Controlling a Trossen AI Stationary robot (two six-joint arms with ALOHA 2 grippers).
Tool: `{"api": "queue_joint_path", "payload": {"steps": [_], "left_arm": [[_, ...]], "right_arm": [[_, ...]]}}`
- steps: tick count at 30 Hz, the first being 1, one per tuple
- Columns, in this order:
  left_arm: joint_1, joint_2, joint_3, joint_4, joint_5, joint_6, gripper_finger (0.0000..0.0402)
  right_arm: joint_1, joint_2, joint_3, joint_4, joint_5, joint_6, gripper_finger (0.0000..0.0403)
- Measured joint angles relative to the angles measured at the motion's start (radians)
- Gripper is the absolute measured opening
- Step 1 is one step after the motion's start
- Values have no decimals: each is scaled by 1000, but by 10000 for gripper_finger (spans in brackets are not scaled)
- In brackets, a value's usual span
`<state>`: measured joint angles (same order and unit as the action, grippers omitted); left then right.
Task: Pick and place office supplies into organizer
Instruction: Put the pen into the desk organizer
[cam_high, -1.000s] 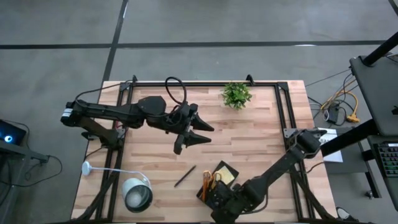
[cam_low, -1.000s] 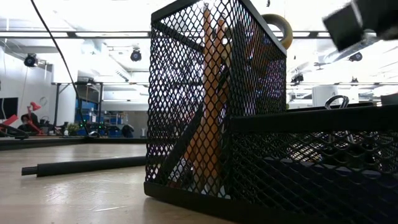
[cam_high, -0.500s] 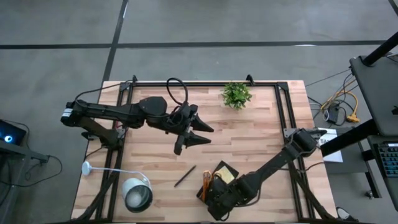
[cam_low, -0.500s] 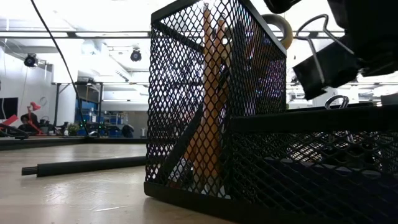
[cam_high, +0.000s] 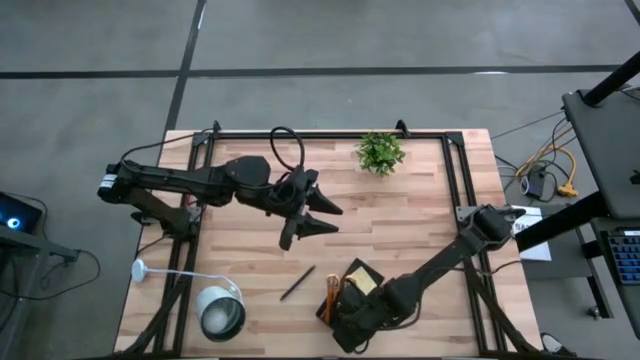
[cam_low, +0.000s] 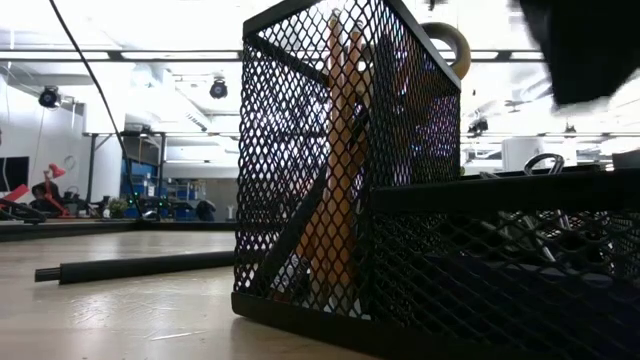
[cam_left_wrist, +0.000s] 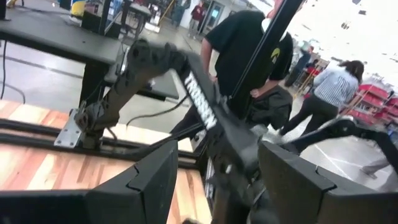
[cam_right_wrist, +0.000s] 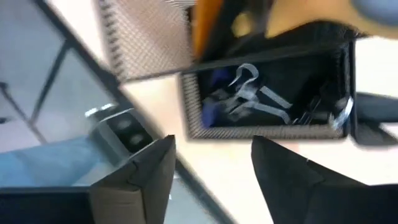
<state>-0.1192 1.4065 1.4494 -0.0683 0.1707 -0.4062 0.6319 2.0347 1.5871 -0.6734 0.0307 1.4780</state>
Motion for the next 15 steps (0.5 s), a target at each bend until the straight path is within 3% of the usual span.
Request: {"api": "queue_joint_path", "payload": {"steps": [5, 15], "left_arm": [[2, 0, 0, -92, 1, 1, 206], [1, 0, 0, -459, -12, -62, 206]], "right_arm": [[30, -97, 13, -33, 84, 52, 212], [109, -358, 12, -406, 399, 204, 214]]}}
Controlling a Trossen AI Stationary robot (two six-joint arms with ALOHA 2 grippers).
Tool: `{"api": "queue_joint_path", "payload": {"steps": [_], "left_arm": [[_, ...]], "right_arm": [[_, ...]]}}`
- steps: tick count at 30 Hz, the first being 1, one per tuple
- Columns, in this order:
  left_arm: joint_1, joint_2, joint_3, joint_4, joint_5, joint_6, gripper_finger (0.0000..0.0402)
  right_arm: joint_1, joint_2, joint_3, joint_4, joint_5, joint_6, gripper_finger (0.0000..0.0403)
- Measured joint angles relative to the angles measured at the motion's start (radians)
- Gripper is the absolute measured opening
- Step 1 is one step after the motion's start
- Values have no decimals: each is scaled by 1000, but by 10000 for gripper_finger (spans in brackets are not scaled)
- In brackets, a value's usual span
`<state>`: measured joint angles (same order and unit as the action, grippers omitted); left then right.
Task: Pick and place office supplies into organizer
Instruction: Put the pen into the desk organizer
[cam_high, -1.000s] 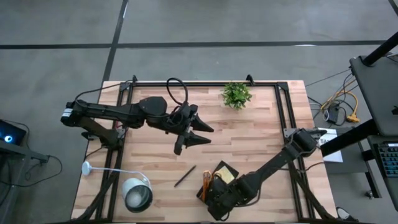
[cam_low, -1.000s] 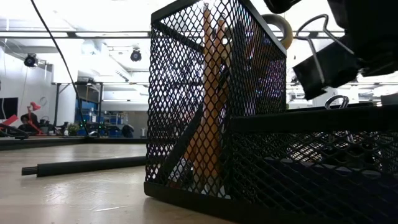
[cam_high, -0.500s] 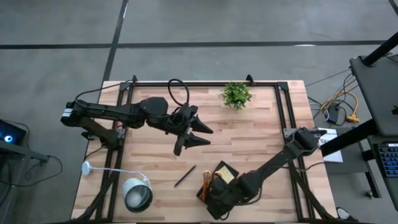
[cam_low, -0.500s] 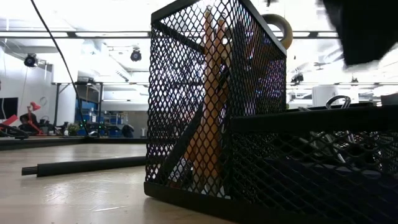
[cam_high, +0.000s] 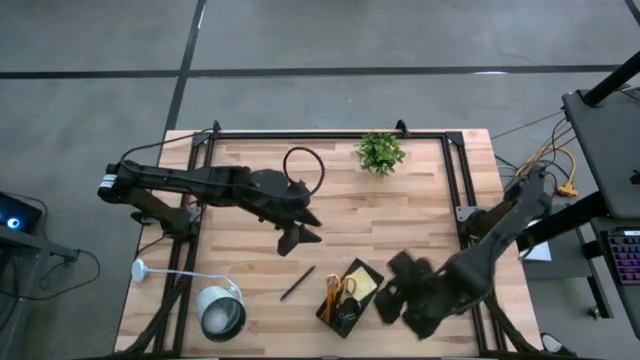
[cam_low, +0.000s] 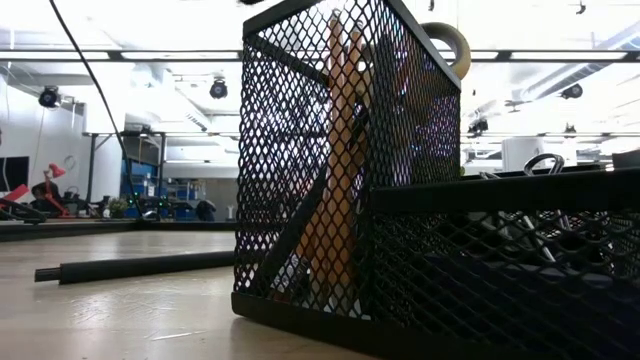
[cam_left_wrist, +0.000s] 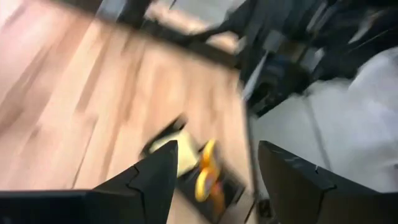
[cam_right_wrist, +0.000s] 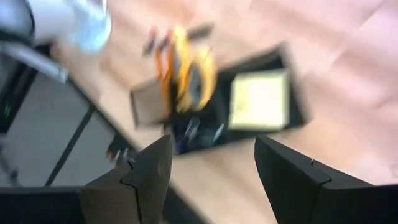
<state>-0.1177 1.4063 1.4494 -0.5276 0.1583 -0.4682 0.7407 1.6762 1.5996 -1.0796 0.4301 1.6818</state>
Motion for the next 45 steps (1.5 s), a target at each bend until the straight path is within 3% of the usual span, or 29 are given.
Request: {"api": "queue_joint_path", "payload": {"steps": [6, 14, 19, 31, 45], "left_arm": [[0, 12, -9, -205, -87, -95, 206], [-80, 116, -120, -245, -82, -375, 206], [-149, 224, -141, -234, -85, -512, 205], [-225, 457, -135, -169, -114, -647, 205], [-251, 491, -145, -167, -125, -645, 205]], "right_arm": [[23, -129, 0, -218, 217, 31, 214], [25, -180, 0, -259, 333, -95, 215], [25, -181, -1, -276, 348, -196, 215], [27, -184, -1, -376, 359, -225, 215], [27, -190, -1, -379, 363, -235, 215]]}}
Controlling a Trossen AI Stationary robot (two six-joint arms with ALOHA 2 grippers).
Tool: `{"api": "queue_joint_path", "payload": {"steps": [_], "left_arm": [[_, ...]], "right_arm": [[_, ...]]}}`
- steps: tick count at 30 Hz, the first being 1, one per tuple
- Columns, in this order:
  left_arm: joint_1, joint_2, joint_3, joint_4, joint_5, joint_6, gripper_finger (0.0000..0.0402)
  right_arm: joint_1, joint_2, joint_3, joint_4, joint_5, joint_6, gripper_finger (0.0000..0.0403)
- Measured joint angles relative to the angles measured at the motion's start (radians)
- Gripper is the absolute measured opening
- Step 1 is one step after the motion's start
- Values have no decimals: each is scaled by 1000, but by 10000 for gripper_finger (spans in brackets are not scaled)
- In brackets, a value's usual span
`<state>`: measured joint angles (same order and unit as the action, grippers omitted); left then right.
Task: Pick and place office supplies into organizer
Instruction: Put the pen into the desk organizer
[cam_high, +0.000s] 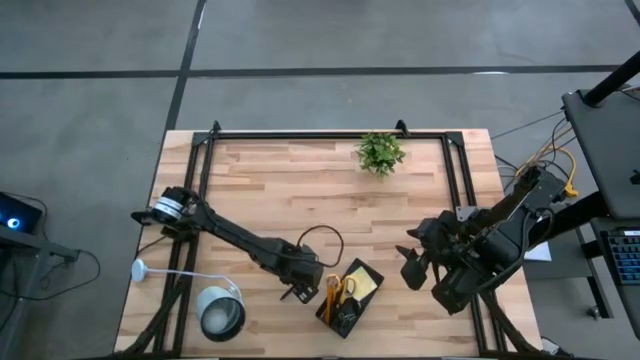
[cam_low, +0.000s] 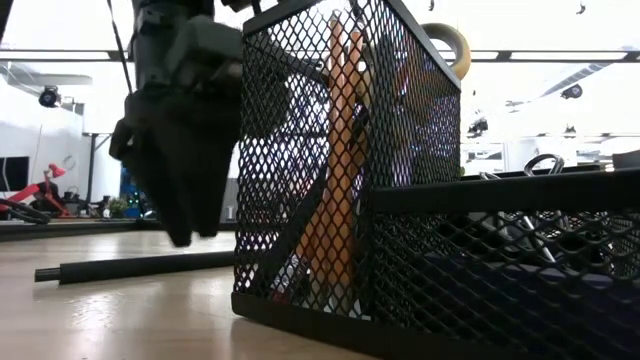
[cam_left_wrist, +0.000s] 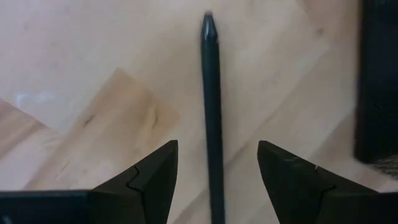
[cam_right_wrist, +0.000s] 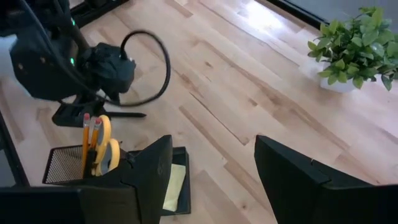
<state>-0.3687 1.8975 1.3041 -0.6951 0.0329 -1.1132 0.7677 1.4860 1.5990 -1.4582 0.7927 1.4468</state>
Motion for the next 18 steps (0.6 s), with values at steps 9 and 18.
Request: {"api": "queue_joint_path", "payload": {"steps": [9, 18], "left_arm": [[-4, 35, -3, 4, 18, 2, 205], [-5, 33, -27, 18, 17, 20, 205]], "right_arm": [[0, 0, 0, 0, 20, 7, 215], [0, 0, 0, 2, 23, 16, 215]]}}
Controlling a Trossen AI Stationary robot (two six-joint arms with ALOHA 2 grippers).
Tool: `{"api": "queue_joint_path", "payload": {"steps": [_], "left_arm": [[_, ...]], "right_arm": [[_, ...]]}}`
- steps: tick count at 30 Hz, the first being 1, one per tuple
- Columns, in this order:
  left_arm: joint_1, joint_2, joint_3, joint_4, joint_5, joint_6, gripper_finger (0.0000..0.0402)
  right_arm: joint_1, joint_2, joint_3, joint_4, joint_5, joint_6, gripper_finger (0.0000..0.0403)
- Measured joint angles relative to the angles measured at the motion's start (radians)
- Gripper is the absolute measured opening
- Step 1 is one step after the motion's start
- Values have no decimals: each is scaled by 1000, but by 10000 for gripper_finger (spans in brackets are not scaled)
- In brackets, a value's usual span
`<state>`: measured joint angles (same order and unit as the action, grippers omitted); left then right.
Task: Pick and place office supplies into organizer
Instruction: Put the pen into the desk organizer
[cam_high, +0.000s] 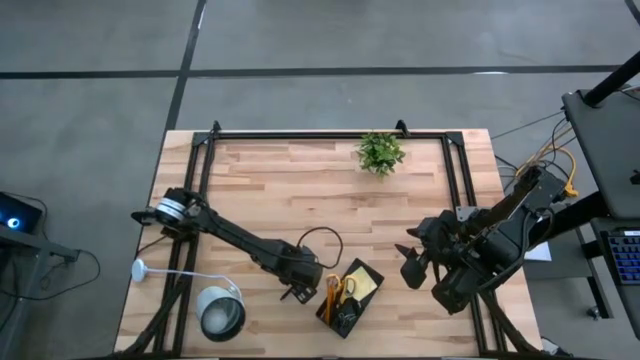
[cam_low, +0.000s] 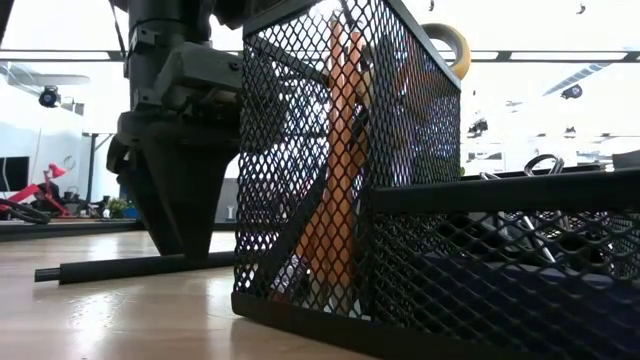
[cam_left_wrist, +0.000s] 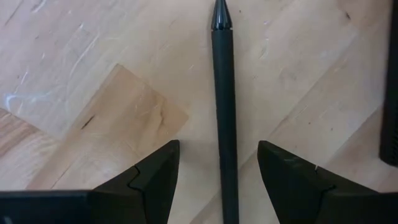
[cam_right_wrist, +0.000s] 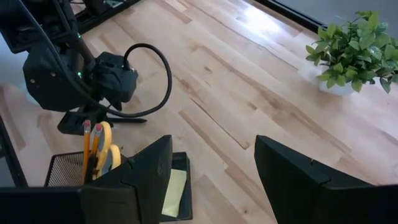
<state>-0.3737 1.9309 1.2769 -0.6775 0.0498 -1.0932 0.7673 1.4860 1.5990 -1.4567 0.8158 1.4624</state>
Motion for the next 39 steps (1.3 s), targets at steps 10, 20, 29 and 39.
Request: {"api": "queue_joint_path", "payload": {"steps": [10, 20, 29, 39], "left_arm": [[-9, 1, -10, 17, -43, 17, 205], [-27, 3, -11, 6, -115, 61, 142], [-26, 3, -10, -2, -140, 133, 35], [-25, 1, 0, 25, -147, 192, 20]], "right_arm": [[0, 0, 0, 2, 15, 2, 215], [0, 0, 0, 4, 25, -7, 215], [0, 0, 0, 4, 31, -24, 215], [-3, 0, 0, 4, 55, 3, 215]]}}
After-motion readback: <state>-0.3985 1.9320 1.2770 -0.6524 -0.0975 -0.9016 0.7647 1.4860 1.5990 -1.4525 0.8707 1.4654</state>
